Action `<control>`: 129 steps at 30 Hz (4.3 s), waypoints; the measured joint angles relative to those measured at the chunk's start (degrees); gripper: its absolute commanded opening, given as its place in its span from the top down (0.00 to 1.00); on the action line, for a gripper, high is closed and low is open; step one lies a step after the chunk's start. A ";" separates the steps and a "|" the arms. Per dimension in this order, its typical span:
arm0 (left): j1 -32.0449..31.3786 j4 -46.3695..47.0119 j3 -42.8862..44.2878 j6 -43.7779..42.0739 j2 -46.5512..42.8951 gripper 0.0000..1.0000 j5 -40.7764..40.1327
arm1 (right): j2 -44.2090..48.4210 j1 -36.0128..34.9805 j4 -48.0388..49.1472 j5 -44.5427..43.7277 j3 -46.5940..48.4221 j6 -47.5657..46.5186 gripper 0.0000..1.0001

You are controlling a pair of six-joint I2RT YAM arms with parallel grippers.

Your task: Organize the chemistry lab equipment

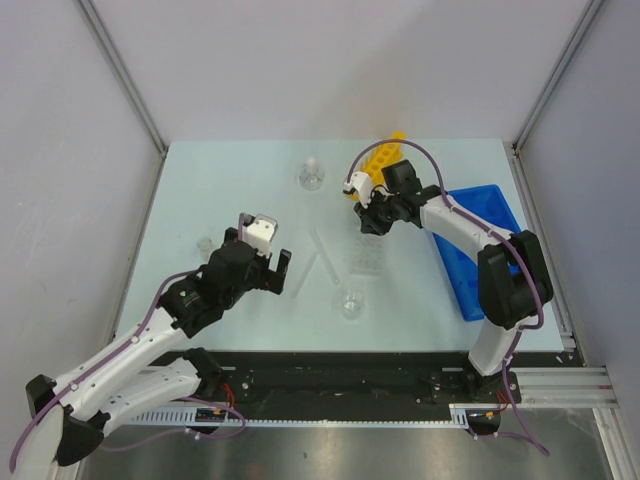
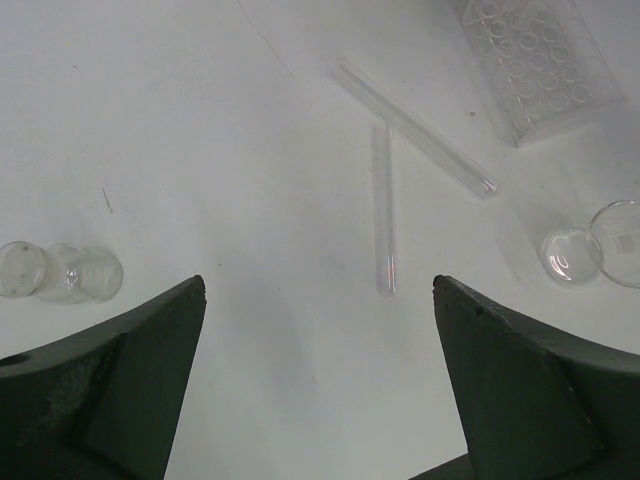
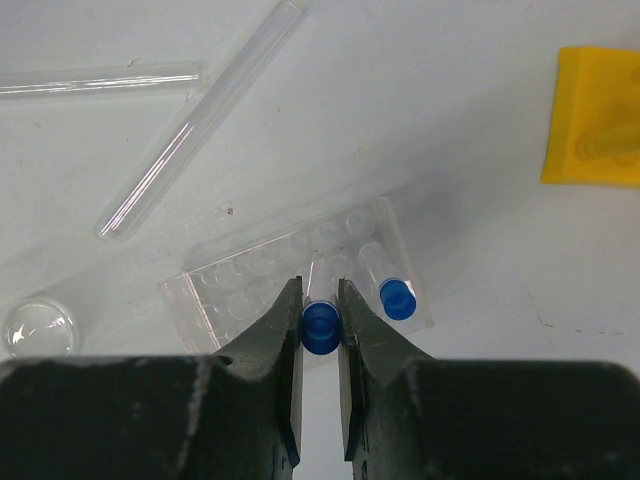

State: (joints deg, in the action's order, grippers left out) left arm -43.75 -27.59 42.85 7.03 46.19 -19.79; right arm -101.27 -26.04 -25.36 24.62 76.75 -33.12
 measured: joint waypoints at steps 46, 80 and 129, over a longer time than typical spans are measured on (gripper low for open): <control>0.00 0.00 0.00 -0.04 0.42 0.00 0.00 | -3.04 0.00 0.66 -3.19 -1.01 -1.18 0.79; 0.00 0.00 0.00 -0.04 0.44 0.00 0.04 | 4.09 1.77 0.17 -2.08 -1.53 0.00 0.70; 0.00 0.00 0.00 -0.07 0.66 0.00 0.11 | -0.79 3.91 2.10 -4.79 -1.53 4.33 0.85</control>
State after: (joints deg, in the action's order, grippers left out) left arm -43.75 -27.59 42.85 6.96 46.85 -19.68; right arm -102.06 -22.13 -23.27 19.84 75.22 -28.80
